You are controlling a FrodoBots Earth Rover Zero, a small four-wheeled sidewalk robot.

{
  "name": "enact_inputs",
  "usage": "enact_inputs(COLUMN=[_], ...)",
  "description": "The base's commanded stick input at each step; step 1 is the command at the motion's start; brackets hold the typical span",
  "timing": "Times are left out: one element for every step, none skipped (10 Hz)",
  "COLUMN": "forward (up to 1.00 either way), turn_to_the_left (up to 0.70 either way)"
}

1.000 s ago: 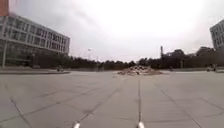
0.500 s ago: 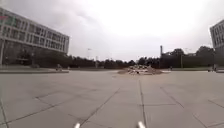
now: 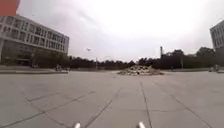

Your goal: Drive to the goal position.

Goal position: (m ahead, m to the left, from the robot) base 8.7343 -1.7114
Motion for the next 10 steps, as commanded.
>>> enact_inputs(forward=[0.50,0.50,0.50,0.50,0.50,0.50,0.50,0.50,0.50,0.50], turn_to_the_left=[0.00,0.04,0.13,0.21,0.25,0.25,0.25,0.25,0.25,0.25])
